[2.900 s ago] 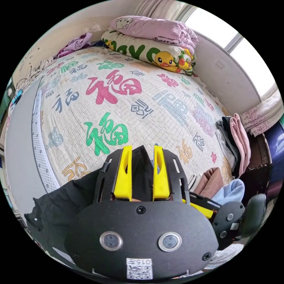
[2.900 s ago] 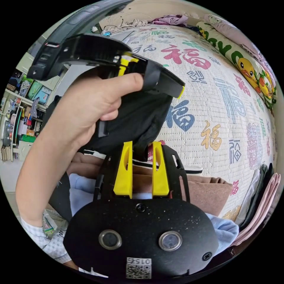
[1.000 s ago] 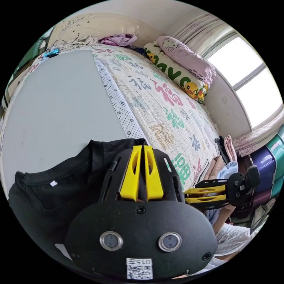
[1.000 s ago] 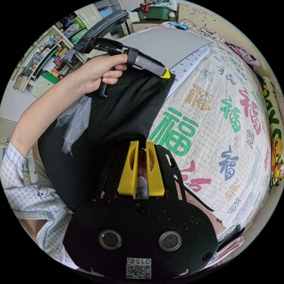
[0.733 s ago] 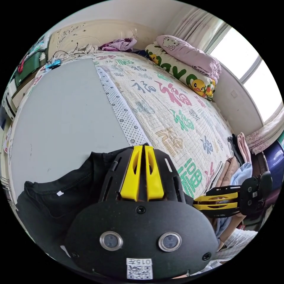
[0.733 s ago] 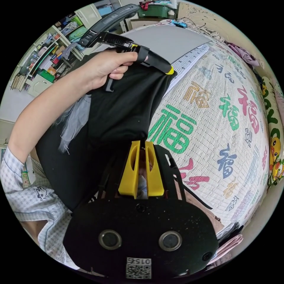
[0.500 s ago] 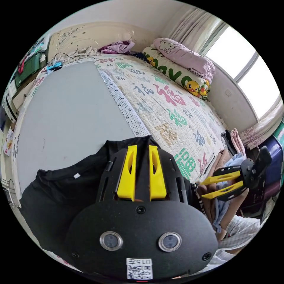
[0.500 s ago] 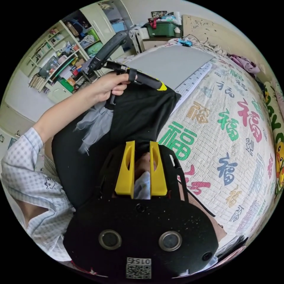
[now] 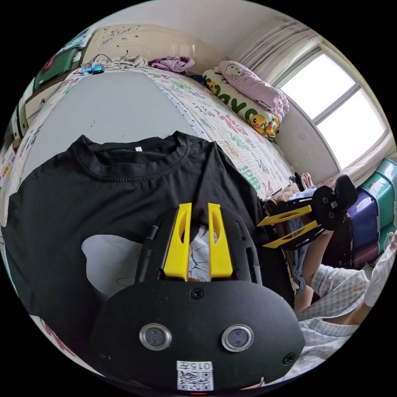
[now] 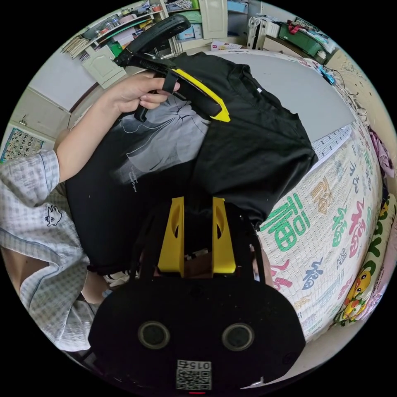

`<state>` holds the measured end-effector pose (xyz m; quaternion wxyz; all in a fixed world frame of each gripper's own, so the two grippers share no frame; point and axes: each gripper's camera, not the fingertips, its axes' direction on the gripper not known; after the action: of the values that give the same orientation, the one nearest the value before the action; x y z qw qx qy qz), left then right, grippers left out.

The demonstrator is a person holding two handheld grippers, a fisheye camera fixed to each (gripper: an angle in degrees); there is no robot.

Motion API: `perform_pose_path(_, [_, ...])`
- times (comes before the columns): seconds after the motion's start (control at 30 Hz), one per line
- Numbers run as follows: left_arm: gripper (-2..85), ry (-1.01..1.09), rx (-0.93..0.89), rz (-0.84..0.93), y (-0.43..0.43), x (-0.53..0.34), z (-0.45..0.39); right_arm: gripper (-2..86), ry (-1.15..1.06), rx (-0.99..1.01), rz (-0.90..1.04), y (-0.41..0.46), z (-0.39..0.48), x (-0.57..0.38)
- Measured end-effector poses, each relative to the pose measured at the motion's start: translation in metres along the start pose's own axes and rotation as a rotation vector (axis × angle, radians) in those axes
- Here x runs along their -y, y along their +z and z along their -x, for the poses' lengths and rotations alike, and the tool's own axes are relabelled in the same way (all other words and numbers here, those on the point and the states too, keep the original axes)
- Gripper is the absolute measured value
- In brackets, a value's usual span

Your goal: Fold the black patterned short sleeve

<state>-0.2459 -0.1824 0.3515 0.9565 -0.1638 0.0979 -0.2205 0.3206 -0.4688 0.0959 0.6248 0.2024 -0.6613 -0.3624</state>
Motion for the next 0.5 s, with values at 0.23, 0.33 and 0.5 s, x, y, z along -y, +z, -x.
perform_pose_path(0.23, [0.1,0.06,-0.026,0.007,-0.001,-0.005,0.004,7.9,0.0,-0.036,0.018,0.021,-0.009,-0.017])
perform_pose_path(0.33, [-0.4,0.056,-0.058,-0.03,-0.007,-0.01,0.009,5.2,0.002,-0.012,0.008,0.027,-0.019,-0.03])
perform_pose_path(0.5, [-0.6,0.064,-0.08,-0.083,-0.026,-0.016,0.008,1.2,-0.017,0.008,-0.041,0.03,-0.025,-0.047])
